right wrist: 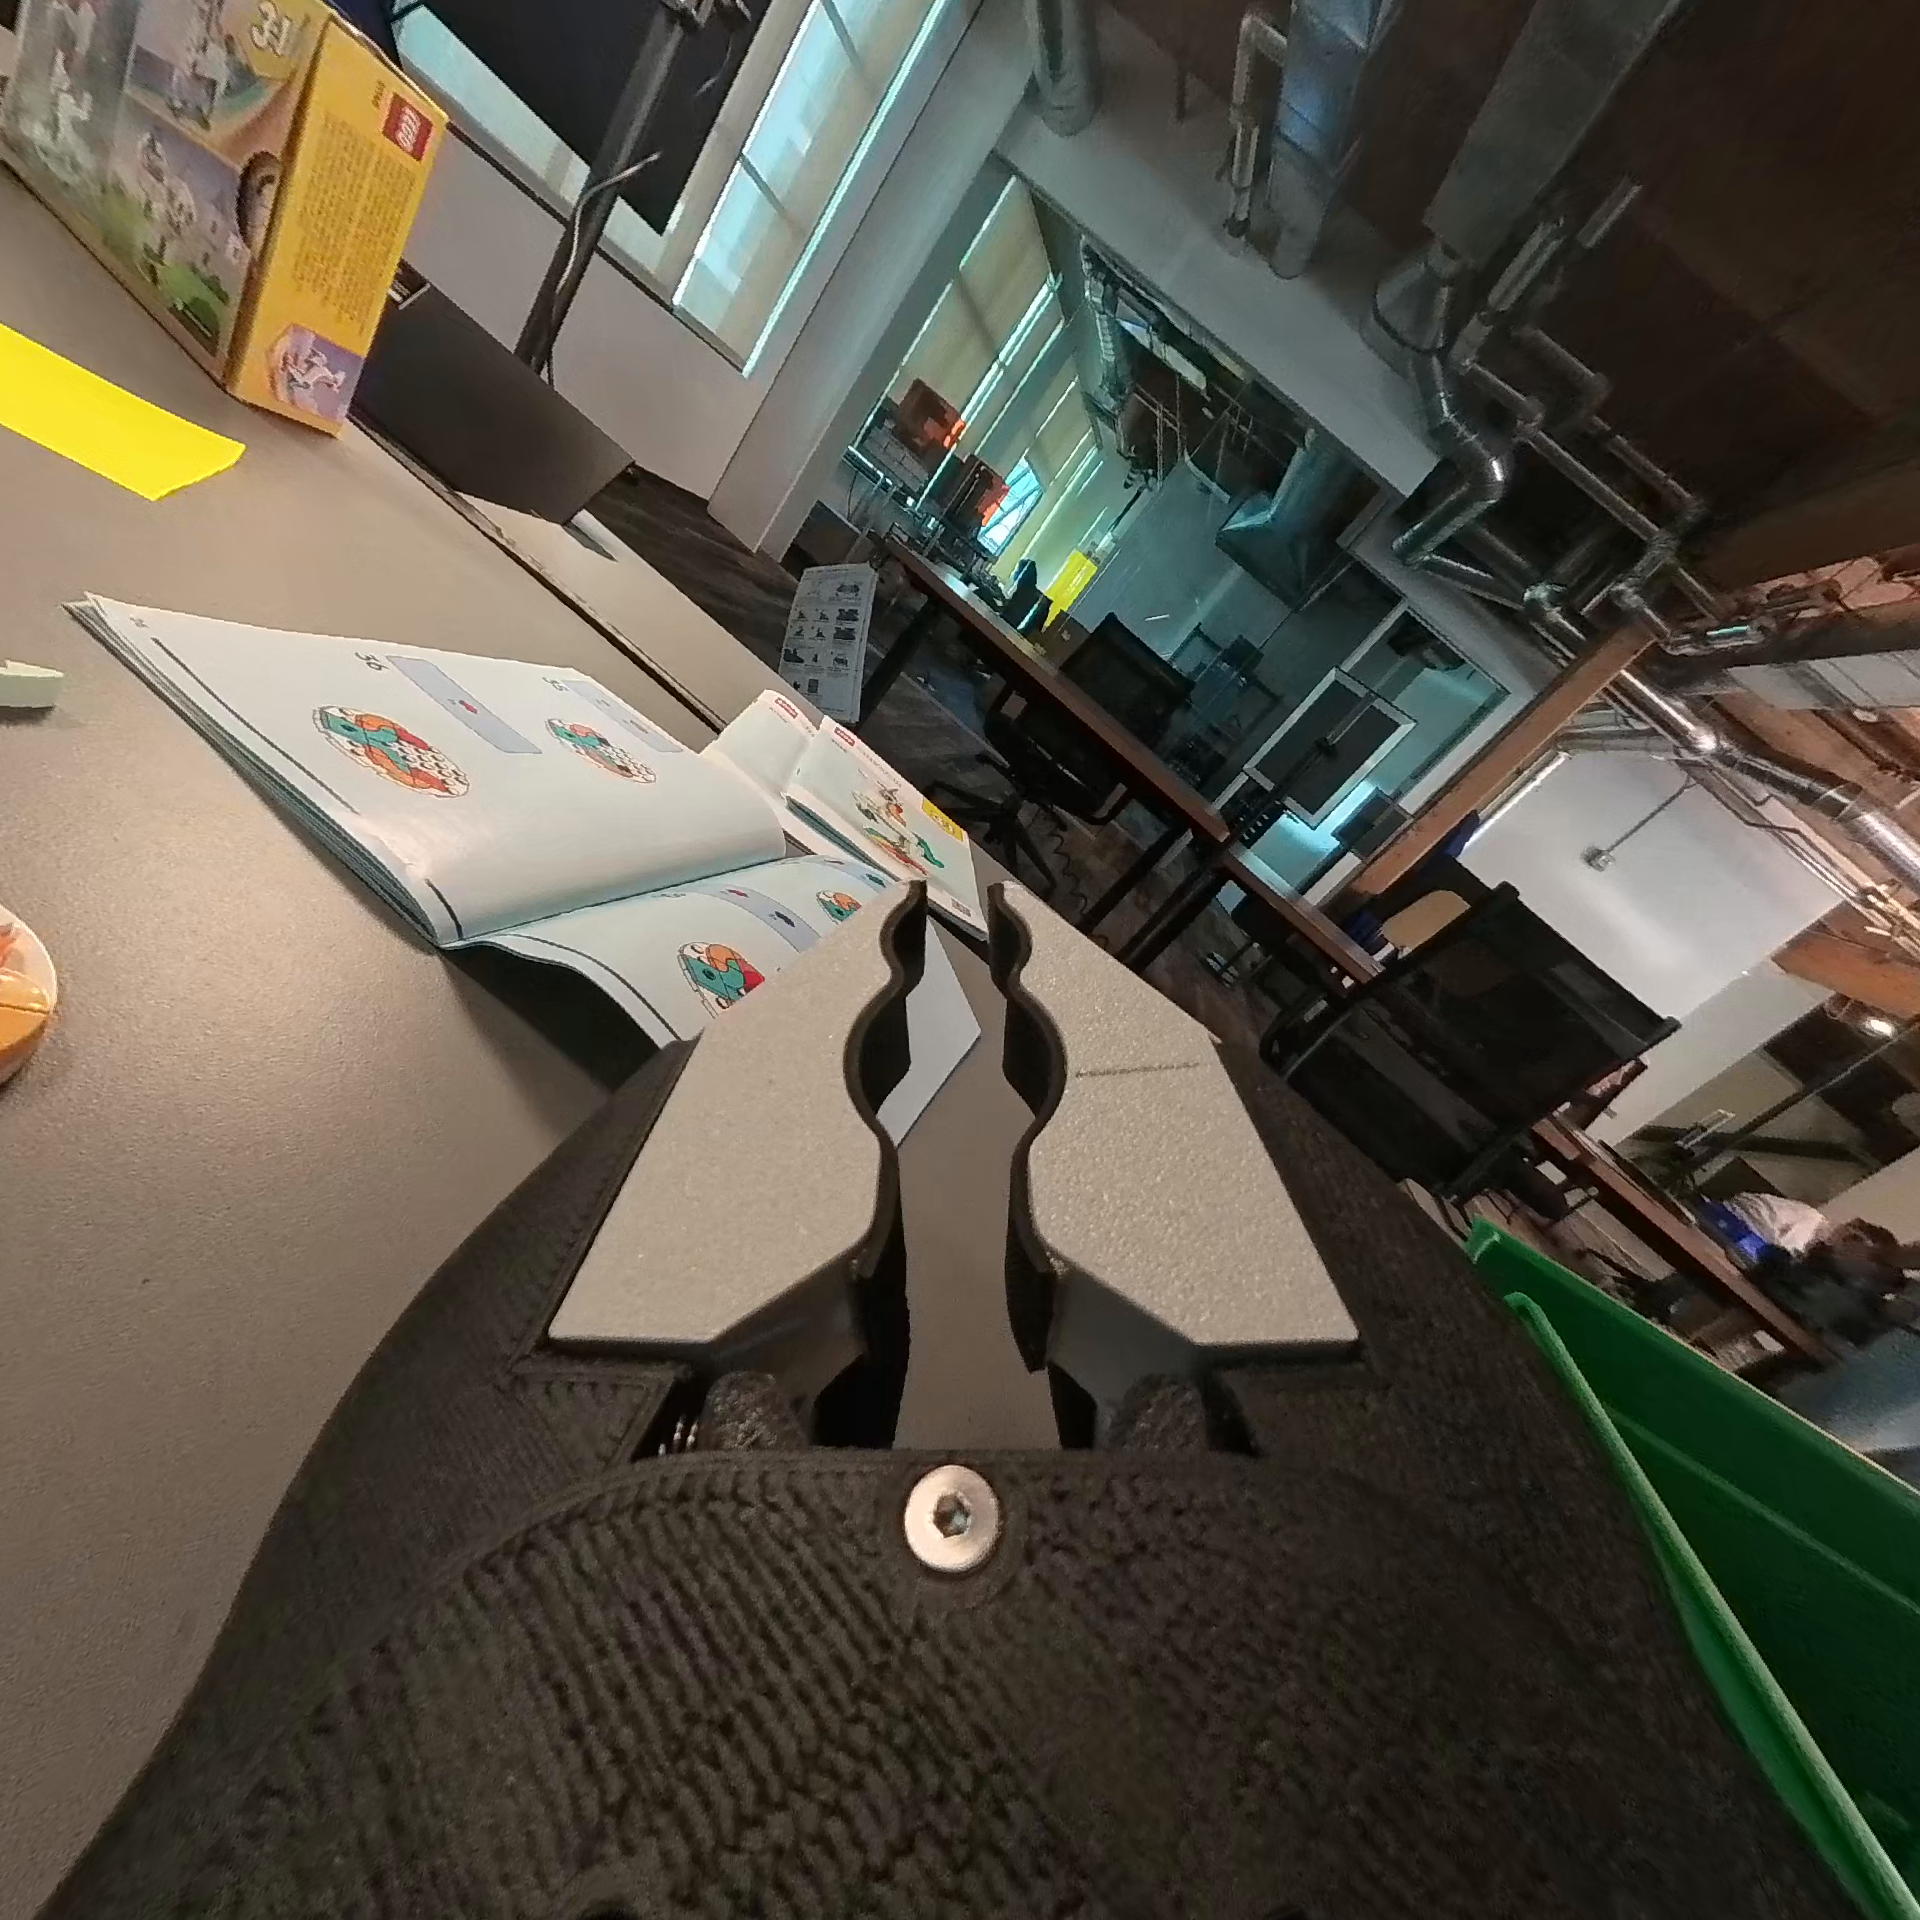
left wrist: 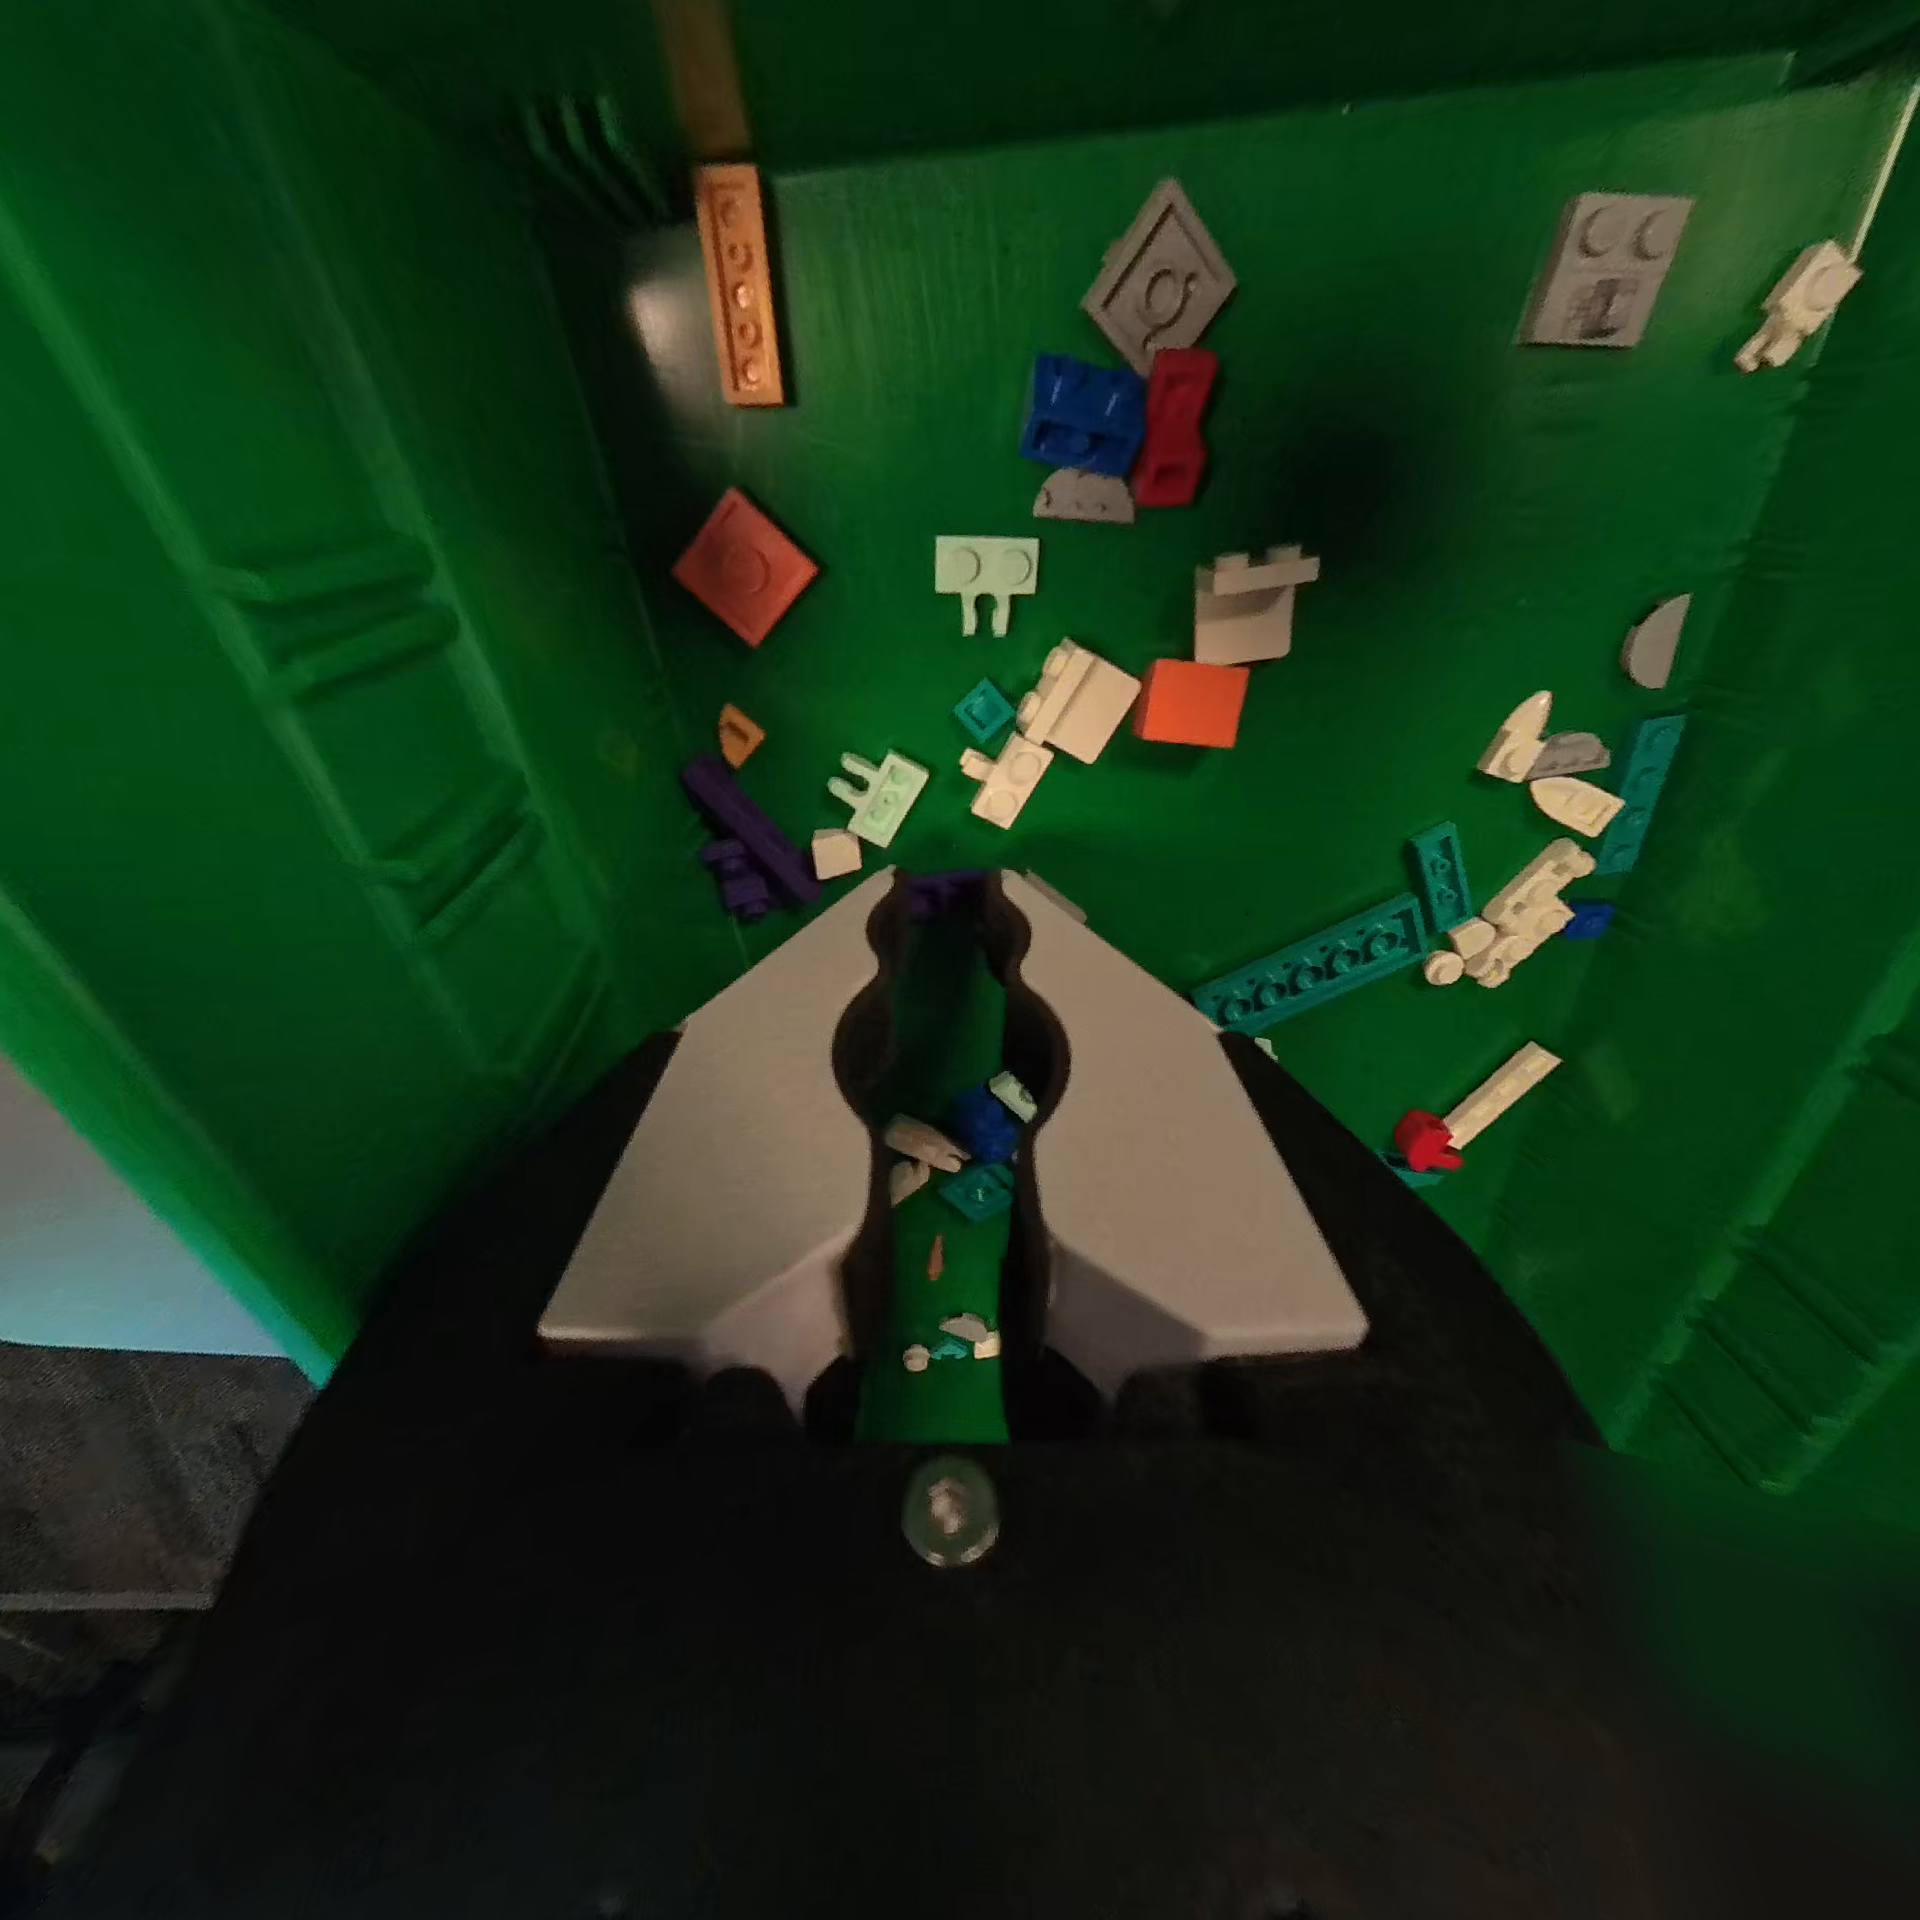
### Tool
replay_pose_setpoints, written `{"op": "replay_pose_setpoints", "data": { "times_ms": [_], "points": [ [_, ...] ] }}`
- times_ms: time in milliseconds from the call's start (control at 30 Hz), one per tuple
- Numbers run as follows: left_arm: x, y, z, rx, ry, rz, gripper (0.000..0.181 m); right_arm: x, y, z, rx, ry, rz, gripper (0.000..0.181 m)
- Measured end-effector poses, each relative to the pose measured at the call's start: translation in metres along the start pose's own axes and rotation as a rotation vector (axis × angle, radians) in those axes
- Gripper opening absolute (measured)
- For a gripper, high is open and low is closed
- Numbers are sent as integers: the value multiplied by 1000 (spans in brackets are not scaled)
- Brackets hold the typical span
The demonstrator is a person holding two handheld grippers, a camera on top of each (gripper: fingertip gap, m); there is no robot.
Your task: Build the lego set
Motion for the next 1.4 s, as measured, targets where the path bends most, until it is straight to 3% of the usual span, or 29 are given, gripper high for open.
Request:
{"op": "replay_pose_setpoints", "data": {
  "times_ms": [233,833,967,1000,1100,1233,1400],
  "points": [
    [-3,2,-5,12,1,-22,25,0,0,0,-2,-1,-1,10],
    [5,-1,-3,11,-22,-3,16,0,0,1,-8,-1,-5,10],
    [0,16,-13,45,-49,-101,16,0,0,0,-7,-2,-6,10],
    [-3,28,-20,62,-72,-165,8,0,0,0,-7,-2,-7,10],
    [-3,82,-62,138,-174,-404,7,1,0,1,-10,3,-6,10],
    [29,145,-151,275,-411,-627,7,-1,0,2,-18,4,-15,10],
    [98,161,-280,542,-754,-710,7,-4,-1,4,-30,9,-37,10]
  ]
}}
Point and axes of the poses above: each gripper's, where its closed fingertips meet, y back along the fingers, x out of its underside, z = x × y across the jaws, the point moved 2 cm from there along y, back along the fingers, and after that the axes turned 13 degrees about y, right-handed, at the moved point
